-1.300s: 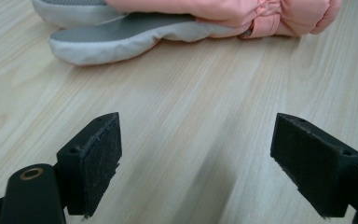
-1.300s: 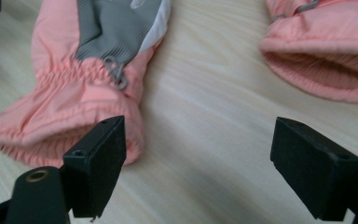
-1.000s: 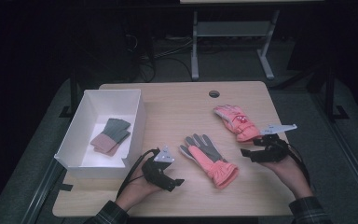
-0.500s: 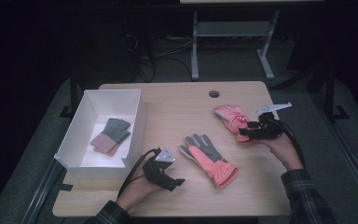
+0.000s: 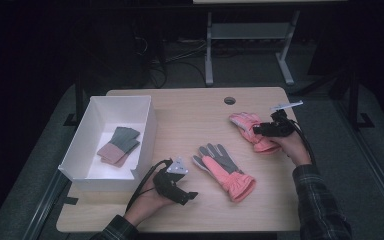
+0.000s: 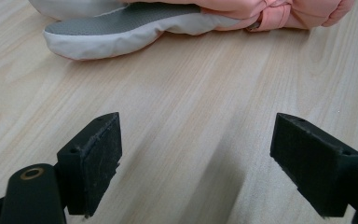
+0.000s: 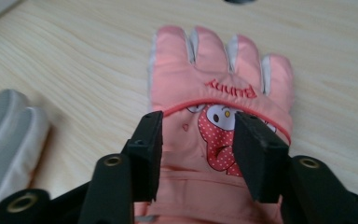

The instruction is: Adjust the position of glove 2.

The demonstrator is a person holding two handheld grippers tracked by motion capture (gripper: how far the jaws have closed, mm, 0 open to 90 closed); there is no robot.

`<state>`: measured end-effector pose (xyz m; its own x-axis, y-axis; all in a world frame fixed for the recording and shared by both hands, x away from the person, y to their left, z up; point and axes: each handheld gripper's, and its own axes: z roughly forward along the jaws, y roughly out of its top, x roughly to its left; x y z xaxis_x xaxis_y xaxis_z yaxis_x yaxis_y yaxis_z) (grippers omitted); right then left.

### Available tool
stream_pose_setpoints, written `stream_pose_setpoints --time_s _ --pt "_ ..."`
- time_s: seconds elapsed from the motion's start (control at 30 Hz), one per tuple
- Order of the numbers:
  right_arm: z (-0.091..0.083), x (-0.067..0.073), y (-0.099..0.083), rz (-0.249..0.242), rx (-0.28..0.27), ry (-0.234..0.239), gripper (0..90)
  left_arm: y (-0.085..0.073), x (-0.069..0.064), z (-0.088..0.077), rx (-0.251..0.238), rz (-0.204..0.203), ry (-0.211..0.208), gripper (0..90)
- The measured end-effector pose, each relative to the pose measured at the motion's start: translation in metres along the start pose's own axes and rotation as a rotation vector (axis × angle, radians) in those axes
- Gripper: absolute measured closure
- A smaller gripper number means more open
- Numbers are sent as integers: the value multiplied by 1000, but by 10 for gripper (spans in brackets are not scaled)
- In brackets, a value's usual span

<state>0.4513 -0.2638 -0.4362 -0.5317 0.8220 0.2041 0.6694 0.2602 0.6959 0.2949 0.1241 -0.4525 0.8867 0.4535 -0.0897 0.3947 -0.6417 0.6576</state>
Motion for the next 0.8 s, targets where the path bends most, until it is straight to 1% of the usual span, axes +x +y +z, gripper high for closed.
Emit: stream_pose_setpoints --time_s 0.03,0.07,0.1,0.17,0.2,0.27,0.3,0.33,0.37,0.4,0.53,0.57,0.6,0.63,0.73,0.77,0.8 --pt "3 -1 -1 -2 12 -2 501 0 0 0 0 0 0 162" --pt "3 -1 -1 -2 12 -2 501 0 0 0 0 2 -1 162" --pt "8 -2 -2 3 18 1 492 0 -1 1 -1 -4 -4 162" --pt "10 -2 -2 -3 26 -5 494 -1 -1 1 6 1 -5 162" --pt "13 -1 -3 -9 40 -13 494 -1 -1 1 17 12 -2 162" --pt "19 2 -5 -28 71 -30 506 -1 -1 2 18 5 -6 162" --pt "21 3 -5 -40 76 -36 517 -2 -1 2 19 3 -6 162" --pt "21 3 -5 -40 76 -36 517 -1 -1 2 22 2 -7 162" --pt "22 5 -4 -63 90 -50 560 -1 -1 3 25 4 -8 162" --pt "23 5 -4 -70 90 -50 581 -1 -1 3 29 6 -10 162" --pt "22 4 -5 -74 90 -44 750 -1 -2 4 33 6 -11 164" --pt "22 4 -5 -74 90 -44 750 -1 -2 4 35 7 -12 164" --pt "21 2 -5 -73 87 -38 814 -2 -2 4 38 7 -11 164" --pt "21 2 -5 -74 83 -37 839 -2 -2 4 38 7 -11 164" --pt "19 3 -5 -71 77 -36 865 -2 0 3 48 17 -9 164" --pt "17 3 -5 -70 67 -34 874 -3 -1 3 34 -4 -9 164" --pt "17 3 -5 -70 67 -34 874 -3 -1 3 34 -4 -9 164"
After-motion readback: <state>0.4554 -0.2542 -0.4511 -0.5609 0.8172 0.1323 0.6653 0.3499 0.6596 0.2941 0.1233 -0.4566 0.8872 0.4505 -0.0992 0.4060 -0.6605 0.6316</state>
